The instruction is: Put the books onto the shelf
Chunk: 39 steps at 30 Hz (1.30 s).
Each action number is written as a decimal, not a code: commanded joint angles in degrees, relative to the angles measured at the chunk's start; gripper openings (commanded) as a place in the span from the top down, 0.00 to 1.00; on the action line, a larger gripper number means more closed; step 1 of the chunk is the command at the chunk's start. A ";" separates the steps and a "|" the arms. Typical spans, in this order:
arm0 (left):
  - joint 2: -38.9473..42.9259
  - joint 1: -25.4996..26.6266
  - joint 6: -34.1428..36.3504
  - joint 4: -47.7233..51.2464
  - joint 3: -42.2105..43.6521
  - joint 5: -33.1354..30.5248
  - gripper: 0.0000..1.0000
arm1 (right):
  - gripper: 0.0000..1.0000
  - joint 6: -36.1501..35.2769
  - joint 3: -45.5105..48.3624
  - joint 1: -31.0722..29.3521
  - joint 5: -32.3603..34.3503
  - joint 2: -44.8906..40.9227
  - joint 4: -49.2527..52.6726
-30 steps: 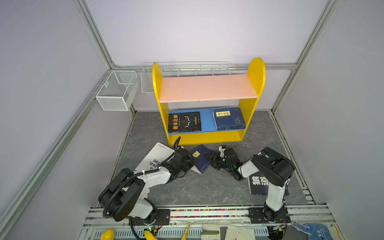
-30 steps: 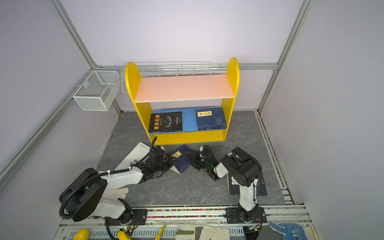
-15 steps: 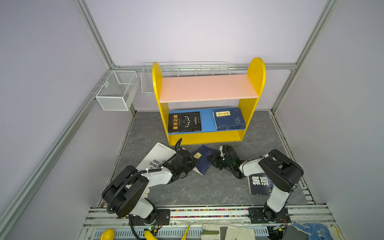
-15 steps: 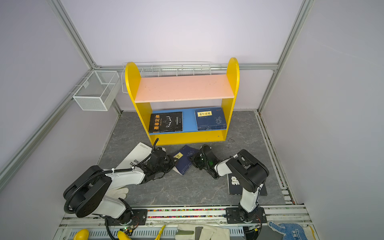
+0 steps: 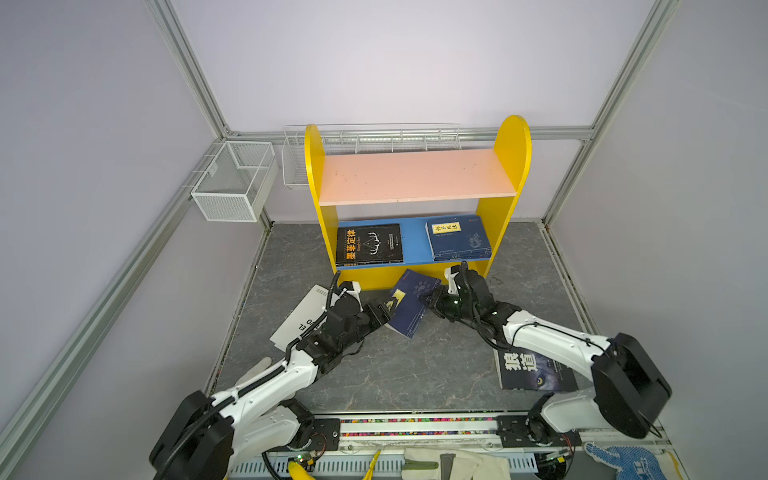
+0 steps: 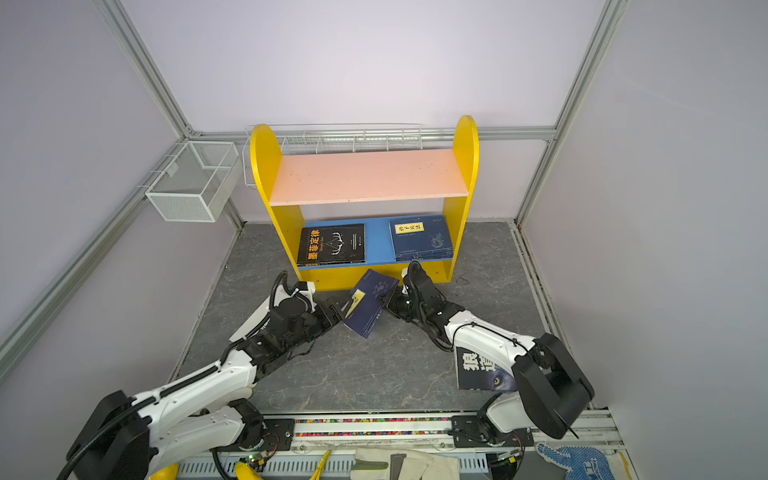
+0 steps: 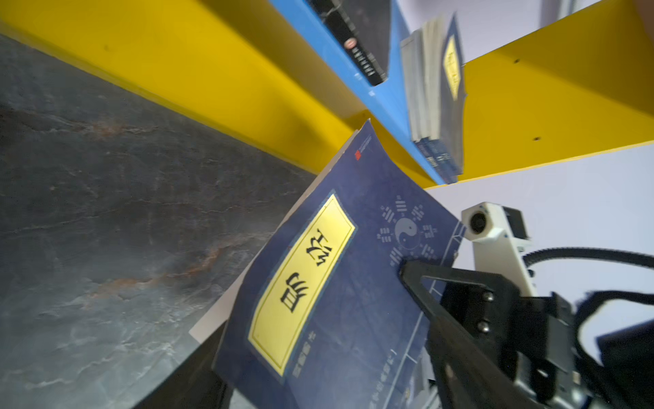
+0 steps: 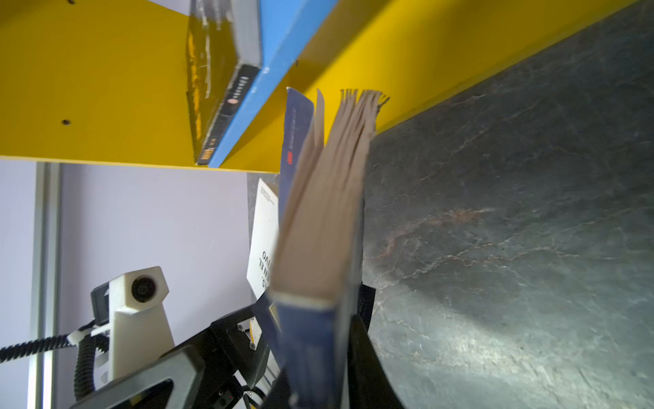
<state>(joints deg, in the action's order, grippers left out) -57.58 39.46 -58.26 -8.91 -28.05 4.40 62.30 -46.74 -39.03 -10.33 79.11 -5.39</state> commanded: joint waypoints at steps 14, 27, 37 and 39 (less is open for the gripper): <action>1.09 -1.85 9.64 5.95 -10.42 19.36 0.01 | 0.81 -12.94 -11.57 3.26 4.57 -16.39 13.64; -13.17 -1.49 -0.51 -18.03 -13.03 26.81 0.02 | 0.87 -9.42 -12.53 10.01 1.68 -16.18 9.79; -17.44 -1.50 -1.63 -22.02 -12.11 25.62 0.01 | 0.91 -6.15 -12.90 16.11 -0.08 -14.52 8.05; -20.01 -1.57 -1.63 -22.83 -14.01 26.78 0.01 | 0.91 -6.14 -14.62 17.00 -1.12 -13.32 8.31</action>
<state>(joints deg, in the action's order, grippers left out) -74.94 37.89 -58.94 -28.40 -39.35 29.95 54.46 -58.57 -22.87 -9.04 64.58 6.96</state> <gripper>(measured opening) 0.988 0.118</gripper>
